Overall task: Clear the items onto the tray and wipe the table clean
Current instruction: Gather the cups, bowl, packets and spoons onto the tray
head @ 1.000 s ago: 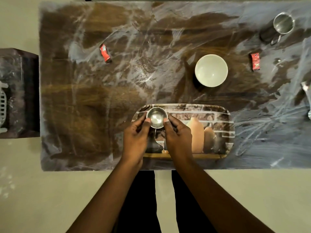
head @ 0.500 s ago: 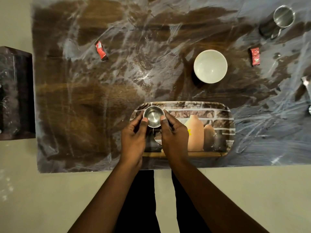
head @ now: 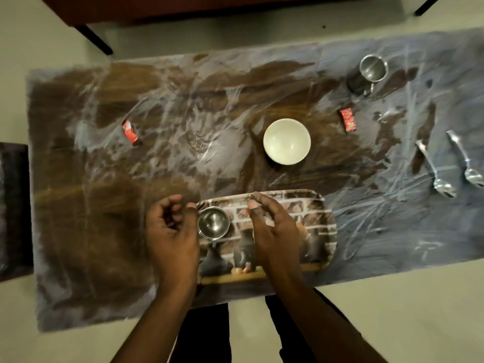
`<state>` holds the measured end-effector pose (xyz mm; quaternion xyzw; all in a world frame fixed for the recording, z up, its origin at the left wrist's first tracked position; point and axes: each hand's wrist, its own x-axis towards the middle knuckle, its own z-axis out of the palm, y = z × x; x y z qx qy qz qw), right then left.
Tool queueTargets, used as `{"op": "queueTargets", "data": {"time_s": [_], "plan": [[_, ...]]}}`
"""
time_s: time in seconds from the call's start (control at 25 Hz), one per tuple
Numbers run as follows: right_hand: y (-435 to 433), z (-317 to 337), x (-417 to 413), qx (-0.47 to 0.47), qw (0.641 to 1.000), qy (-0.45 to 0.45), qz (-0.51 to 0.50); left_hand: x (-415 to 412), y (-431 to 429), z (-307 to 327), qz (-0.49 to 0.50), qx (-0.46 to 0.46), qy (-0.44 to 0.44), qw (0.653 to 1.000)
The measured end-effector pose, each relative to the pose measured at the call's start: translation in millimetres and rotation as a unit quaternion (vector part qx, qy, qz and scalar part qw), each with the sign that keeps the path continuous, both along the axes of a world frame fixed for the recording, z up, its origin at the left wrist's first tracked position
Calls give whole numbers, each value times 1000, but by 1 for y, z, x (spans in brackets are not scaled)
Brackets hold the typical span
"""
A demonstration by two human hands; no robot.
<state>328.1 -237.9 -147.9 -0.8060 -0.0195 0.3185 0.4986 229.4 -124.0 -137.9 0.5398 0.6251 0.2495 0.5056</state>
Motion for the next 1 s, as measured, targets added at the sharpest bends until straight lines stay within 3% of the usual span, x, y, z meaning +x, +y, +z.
{"op": "queueTargets", "data": {"time_s": [0.12,0.28,0.4,0.56,0.76,1.0], "plan": [[-22,19,85,69,994,-34,-77,80,11,27,-112,9,-33,993],[-46,17,223,84,985,-57,-136,224,8,31,-216,-5,-72,974],[-48,5,312,50,988,-61,-133,318,-2,9,-231,-50,-102,966],[-37,-22,390,23,997,-18,-67,408,-25,-28,-186,-214,-118,952],[-23,-48,415,27,998,40,-27,445,-47,-57,-168,-255,-105,946],[-28,-23,380,83,995,-7,-55,412,-63,-38,-101,-231,-166,953]]}}
